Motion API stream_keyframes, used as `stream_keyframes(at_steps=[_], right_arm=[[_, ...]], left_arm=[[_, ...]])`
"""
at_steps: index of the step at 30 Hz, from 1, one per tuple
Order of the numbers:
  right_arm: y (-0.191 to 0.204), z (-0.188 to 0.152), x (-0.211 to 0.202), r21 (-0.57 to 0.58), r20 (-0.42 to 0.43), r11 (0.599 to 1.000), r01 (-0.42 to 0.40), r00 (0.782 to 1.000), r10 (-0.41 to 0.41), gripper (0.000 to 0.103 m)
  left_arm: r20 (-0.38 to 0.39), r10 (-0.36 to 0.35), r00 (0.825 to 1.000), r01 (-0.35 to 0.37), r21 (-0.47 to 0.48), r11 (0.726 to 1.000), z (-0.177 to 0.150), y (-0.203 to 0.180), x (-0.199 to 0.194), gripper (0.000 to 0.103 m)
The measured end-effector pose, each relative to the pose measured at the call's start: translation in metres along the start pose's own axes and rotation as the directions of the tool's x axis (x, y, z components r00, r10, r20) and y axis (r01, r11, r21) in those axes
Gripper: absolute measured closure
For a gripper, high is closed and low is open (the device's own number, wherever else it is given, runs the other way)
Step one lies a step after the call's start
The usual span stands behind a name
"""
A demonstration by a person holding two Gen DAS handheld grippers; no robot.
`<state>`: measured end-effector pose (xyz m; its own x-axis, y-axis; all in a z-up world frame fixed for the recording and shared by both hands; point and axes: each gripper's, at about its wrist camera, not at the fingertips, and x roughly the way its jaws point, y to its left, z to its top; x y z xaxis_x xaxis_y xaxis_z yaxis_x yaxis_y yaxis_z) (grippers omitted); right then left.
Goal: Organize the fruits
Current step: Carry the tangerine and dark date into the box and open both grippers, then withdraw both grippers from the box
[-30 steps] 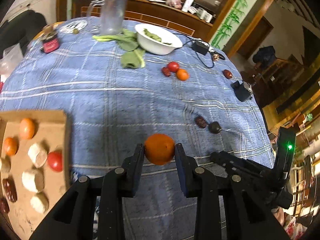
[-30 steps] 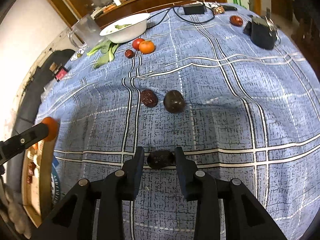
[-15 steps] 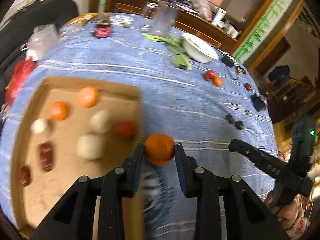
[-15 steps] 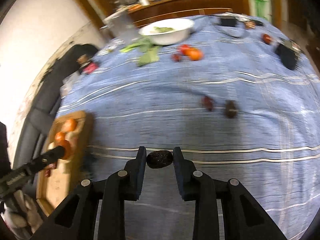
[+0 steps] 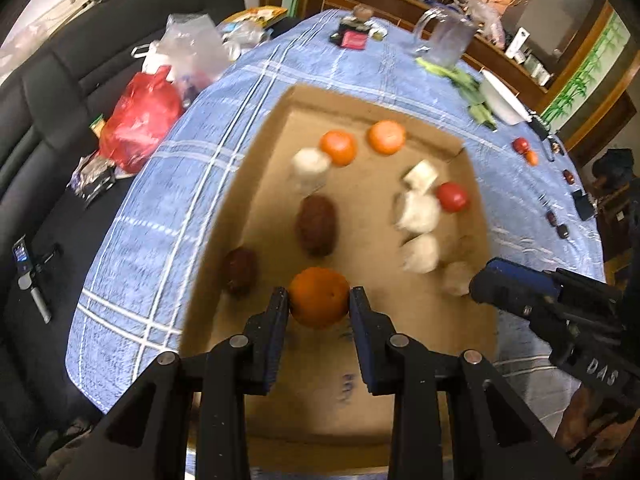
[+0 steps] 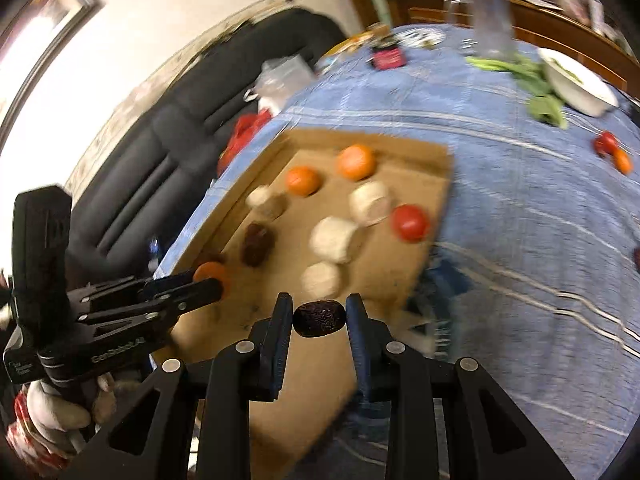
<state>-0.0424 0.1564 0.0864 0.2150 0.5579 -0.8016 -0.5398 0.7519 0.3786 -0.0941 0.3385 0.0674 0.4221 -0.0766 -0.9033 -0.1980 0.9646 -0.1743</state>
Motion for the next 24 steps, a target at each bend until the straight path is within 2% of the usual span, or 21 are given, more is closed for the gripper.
stream_keyframes(at_steps=[5, 12, 18, 20, 22, 24], right_arm=[[0.014, -0.007, 0.029, -0.027, -0.057, 0.999, 0.023, 0.998, -0.025, 0.072], [0.018, -0.011, 0.054, -0.036, -0.100, 0.997, 0.066, 0.993, -0.070, 0.072], [0.022, -0.005, 0.059, -0.042, -0.106, 0.996, 0.078, 0.991, -0.082, 0.072], [0.022, -0.004, 0.060, -0.033, -0.110, 0.996, 0.077, 0.991, -0.081, 0.071], [0.022, -0.003, 0.057, -0.030, -0.107, 0.996, 0.078, 0.991, -0.081, 0.065], [0.024, 0.000, 0.053, -0.028, -0.093, 0.996, 0.082, 0.992, -0.084, 0.062]], left_arm=[[-0.040, 0.000, 0.999, 0.000, -0.003, 1.000, -0.004, 0.008, 0.013, 0.072], [-0.035, -0.024, 0.999, 0.024, -0.001, 1.000, -0.004, 0.011, 0.014, 0.072], [-0.026, -0.049, 0.998, 0.048, -0.027, 0.998, 0.000, 0.017, 0.010, 0.071], [-0.013, -0.061, 0.998, 0.061, -0.037, 0.997, 0.003, 0.018, 0.004, 0.063], [0.009, -0.054, 0.999, 0.054, -0.049, 0.997, 0.006, 0.018, -0.002, 0.052], [0.020, -0.051, 0.999, 0.052, -0.060, 0.997, 0.009, 0.019, -0.007, 0.052]])
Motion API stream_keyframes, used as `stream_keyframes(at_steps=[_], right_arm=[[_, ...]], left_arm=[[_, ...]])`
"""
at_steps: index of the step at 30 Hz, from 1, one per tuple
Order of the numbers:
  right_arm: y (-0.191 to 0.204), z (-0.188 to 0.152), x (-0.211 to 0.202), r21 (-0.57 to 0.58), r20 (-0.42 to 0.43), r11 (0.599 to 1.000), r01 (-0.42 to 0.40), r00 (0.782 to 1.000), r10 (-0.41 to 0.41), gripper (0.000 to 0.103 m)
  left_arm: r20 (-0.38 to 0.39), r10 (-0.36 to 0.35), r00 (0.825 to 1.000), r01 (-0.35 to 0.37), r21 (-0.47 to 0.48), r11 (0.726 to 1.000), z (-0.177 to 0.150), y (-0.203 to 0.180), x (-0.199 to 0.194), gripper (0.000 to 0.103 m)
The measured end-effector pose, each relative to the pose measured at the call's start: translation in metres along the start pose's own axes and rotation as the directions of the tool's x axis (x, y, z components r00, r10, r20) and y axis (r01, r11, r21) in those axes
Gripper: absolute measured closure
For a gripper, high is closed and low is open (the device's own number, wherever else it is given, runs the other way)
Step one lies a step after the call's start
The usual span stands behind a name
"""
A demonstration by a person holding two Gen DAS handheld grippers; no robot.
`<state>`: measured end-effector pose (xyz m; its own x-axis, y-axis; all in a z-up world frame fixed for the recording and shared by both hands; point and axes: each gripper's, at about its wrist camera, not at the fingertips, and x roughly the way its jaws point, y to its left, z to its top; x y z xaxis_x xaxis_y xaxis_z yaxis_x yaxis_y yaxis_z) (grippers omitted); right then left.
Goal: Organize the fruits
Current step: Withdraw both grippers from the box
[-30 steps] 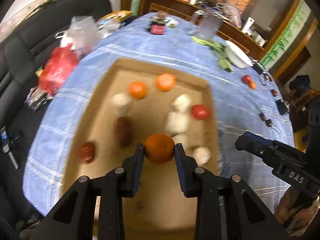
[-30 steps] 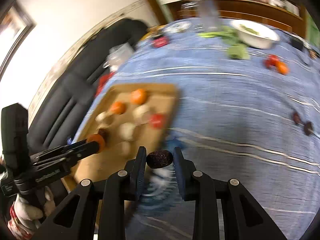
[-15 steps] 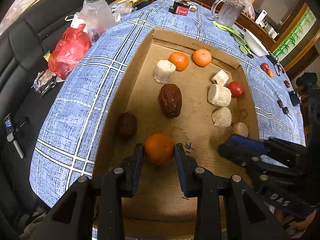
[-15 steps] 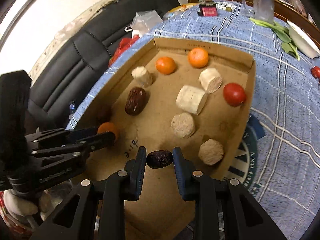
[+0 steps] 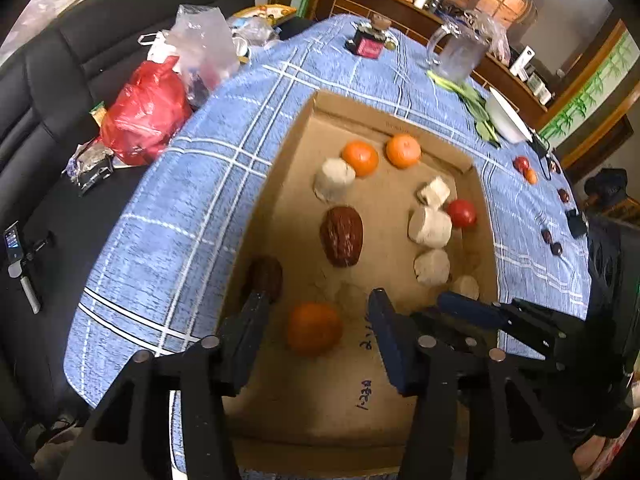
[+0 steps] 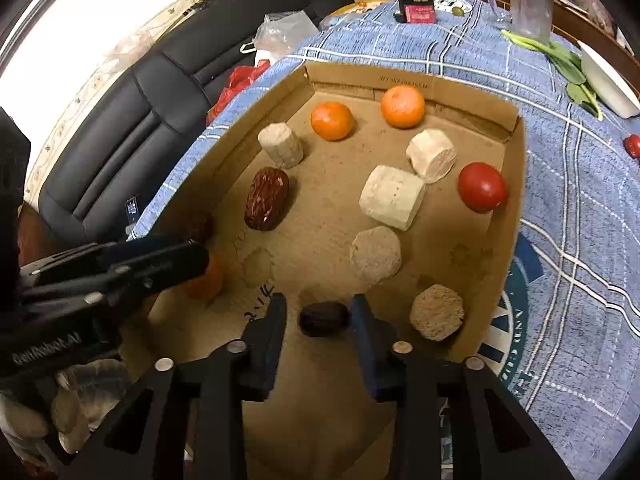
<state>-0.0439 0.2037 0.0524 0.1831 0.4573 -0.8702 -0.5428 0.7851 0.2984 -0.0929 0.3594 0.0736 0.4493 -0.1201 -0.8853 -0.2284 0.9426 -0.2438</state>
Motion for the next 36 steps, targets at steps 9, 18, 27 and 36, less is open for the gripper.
stream_keyframes(at_steps=[9, 18, 27, 36], right_arm=[[-0.038, -0.009, -0.056, 0.112, 0.128, 0.993, 0.031, 0.991, -0.046, 0.060], [-0.113, -0.048, -0.127, 0.296, 0.217, 0.952, 0.080, 0.965, -0.148, 0.050], [-0.171, -0.088, -0.180, 0.400, 0.264, 0.912, 0.093, 0.941, -0.211, 0.045], [-0.200, -0.104, -0.193, 0.441, 0.258, 0.893, 0.092, 0.940, -0.224, 0.045]], left_arm=[[0.068, 0.072, 0.995, -0.076, 0.062, 0.995, 0.001, -0.039, -0.029, 0.048], [0.186, 0.148, 0.971, -0.203, 0.325, 0.924, -0.015, -0.160, -0.047, 0.034], [0.235, 0.129, 0.964, -0.231, 0.489, 0.841, -0.039, -0.257, -0.044, 0.034], [0.274, 0.138, 0.952, -0.271, 0.543, 0.795, -0.059, -0.296, -0.044, 0.034]])
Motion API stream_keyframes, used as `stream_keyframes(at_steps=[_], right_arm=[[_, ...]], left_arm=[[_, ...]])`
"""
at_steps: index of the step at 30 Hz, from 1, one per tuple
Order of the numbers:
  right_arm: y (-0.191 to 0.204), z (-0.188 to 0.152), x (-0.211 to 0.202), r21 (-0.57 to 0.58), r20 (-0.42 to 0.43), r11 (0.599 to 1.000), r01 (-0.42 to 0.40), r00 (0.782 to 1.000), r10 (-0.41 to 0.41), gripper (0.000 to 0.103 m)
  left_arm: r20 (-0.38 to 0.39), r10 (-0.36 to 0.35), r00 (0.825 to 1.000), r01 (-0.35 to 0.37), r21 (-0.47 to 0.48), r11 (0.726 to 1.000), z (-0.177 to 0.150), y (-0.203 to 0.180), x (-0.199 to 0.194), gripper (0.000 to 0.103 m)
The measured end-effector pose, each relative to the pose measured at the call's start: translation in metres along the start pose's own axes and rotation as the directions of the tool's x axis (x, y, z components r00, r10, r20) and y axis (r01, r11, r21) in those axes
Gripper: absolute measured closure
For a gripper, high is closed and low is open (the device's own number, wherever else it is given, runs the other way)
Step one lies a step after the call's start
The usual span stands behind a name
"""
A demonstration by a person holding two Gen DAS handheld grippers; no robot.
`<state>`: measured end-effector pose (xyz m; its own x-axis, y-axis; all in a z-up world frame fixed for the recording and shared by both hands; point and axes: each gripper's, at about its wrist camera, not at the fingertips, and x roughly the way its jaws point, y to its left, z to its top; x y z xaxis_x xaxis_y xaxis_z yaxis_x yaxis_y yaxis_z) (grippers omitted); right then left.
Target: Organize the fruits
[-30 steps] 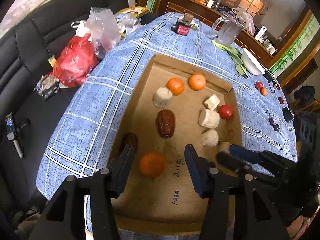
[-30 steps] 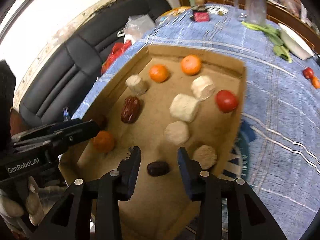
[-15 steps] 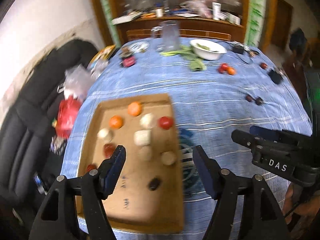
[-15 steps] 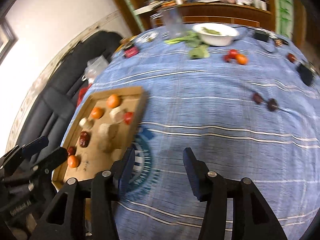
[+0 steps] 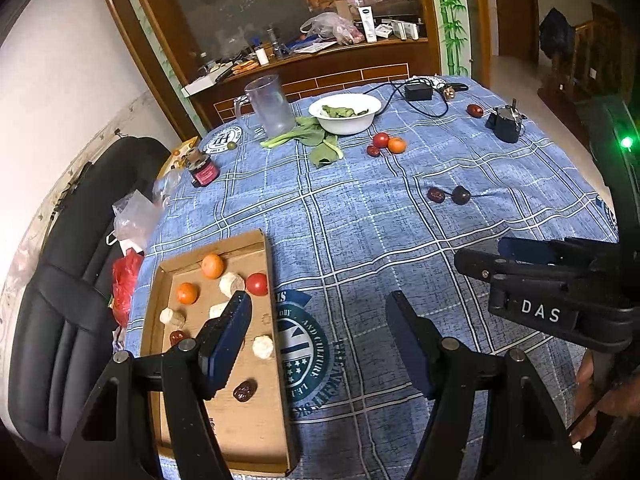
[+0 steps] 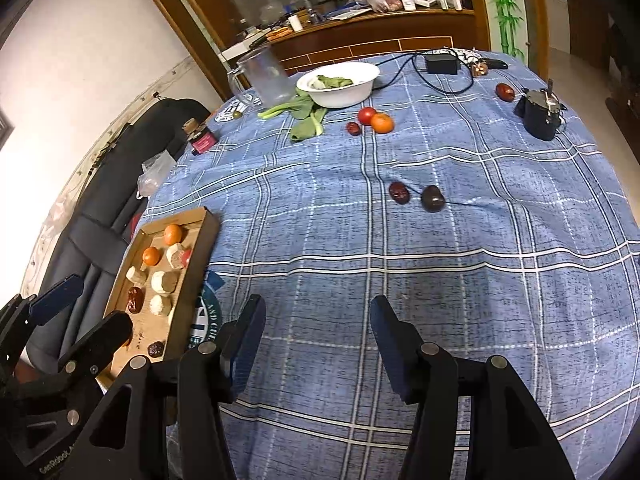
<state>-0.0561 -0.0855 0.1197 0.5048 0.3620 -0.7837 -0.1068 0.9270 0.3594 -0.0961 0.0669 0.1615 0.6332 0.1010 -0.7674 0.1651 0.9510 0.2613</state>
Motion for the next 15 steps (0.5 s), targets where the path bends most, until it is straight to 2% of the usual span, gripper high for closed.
stream_keyframes(at_steps=[15], right_arm=[[0.009, -0.001, 0.014, -0.027, -0.036, 1.000, -0.014, 0.999, 0.013, 0.041]], left_arm=[[-0.044, 0.023, 0.999, -0.025, -0.032, 0.999, -0.005, 0.011, 0.012, 0.034]])
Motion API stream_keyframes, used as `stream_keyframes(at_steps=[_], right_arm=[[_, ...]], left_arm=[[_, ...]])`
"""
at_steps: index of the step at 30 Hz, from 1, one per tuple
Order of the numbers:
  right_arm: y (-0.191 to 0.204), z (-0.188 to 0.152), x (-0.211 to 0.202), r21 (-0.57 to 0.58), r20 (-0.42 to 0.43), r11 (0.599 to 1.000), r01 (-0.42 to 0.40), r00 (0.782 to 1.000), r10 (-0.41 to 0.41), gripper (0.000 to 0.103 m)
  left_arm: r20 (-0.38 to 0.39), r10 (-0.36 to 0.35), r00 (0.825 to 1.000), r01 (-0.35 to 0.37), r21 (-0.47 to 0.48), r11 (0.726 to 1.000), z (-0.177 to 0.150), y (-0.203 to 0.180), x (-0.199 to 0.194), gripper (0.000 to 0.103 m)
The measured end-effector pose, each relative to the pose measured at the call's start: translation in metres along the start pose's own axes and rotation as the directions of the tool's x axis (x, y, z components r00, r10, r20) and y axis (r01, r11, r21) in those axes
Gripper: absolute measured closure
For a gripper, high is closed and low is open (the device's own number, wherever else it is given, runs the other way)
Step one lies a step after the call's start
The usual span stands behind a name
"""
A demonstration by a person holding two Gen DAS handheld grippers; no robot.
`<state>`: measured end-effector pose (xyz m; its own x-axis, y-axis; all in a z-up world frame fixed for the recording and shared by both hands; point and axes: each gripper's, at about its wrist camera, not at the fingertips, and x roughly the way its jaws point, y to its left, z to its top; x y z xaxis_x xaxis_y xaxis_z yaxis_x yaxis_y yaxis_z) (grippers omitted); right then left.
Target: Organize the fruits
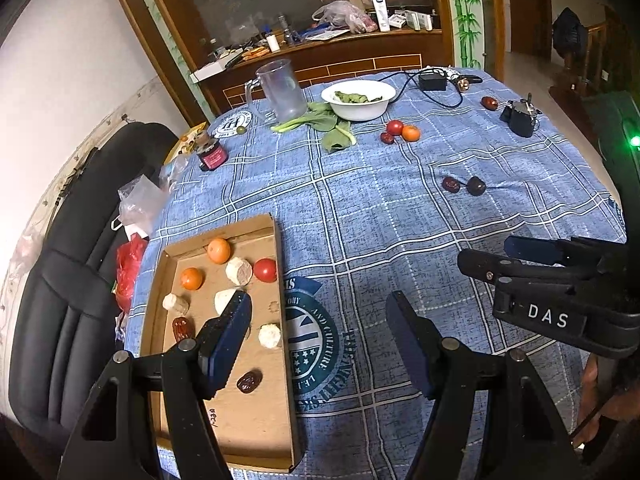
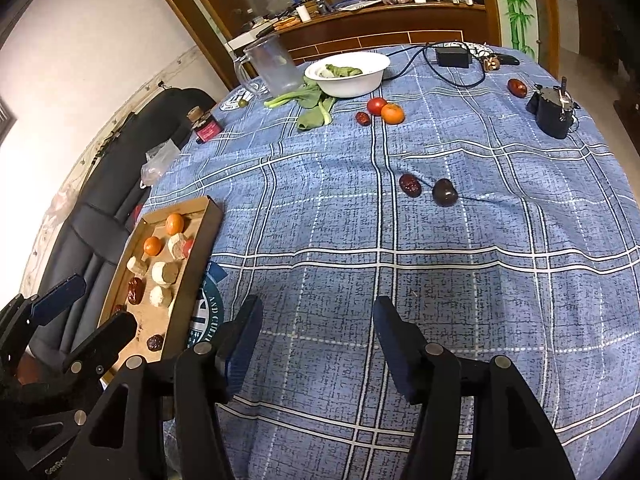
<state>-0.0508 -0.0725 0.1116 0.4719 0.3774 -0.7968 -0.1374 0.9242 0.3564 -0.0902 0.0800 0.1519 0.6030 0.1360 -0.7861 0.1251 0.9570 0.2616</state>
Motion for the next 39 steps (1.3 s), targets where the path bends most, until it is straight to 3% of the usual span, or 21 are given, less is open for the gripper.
stream_keyframes(at_steps=[6, 10, 11, 13, 15, 19, 23, 26, 39], right_arm=[[0.008, -0.002, 0.010, -0.015, -0.024, 1.000, 0.008, 1.000, -0.008, 0.041], [0.027, -0.004, 0.019, -0.068, -0.042, 0.998, -0.006, 0.999, 0.003, 0.041], [0.033, -0.005, 0.021, -0.084, -0.047, 0.996, -0.013, 0.999, 0.009, 0.041], [0.046, -0.005, 0.025, -0.120, -0.058, 0.992, -0.031, 0.998, 0.024, 0.041], [0.060, -0.004, 0.027, -0.156, -0.063, 0.987, -0.045, 0.997, 0.035, 0.041], [0.094, -0.003, 0.025, -0.248, -0.061, 0.966, -0.078, 0.996, 0.065, 0.041], [0.119, -0.007, 0.022, -0.323, -0.057, 0.941, -0.100, 0.995, 0.086, 0.039], [0.135, -0.015, 0.024, -0.364, -0.070, 0.924, -0.113, 0.993, 0.094, 0.035], [0.161, -0.049, 0.038, -0.439, -0.121, 0.893, -0.101, 0.991, 0.053, 0.034]], left_arm=[[0.006, 0.010, 1.000, -0.010, -0.036, 0.999, -0.003, 0.013, 0.005, 0.034], [0.121, 0.082, 0.989, -0.065, -0.141, 0.988, -0.005, 0.037, -0.016, 0.033], [0.169, 0.116, 0.979, -0.085, -0.184, 0.979, -0.007, 0.046, -0.027, 0.030], [0.237, 0.161, 0.958, -0.099, -0.251, 0.963, -0.009, 0.060, -0.046, 0.000], [0.281, 0.196, 0.940, -0.100, -0.321, 0.942, -0.013, 0.076, -0.062, 0.000], [0.171, 0.274, 0.946, -0.174, -0.444, 0.879, -0.020, 0.101, -0.060, 0.000], [0.072, 0.281, 0.957, -0.203, -0.527, 0.825, -0.039, 0.122, -0.051, 0.000], [0.022, 0.273, 0.962, -0.214, -0.559, 0.801, -0.053, 0.130, -0.045, 0.000], [-0.097, 0.165, 0.981, -0.190, -0.589, 0.785, -0.103, 0.137, -0.016, 0.000]])
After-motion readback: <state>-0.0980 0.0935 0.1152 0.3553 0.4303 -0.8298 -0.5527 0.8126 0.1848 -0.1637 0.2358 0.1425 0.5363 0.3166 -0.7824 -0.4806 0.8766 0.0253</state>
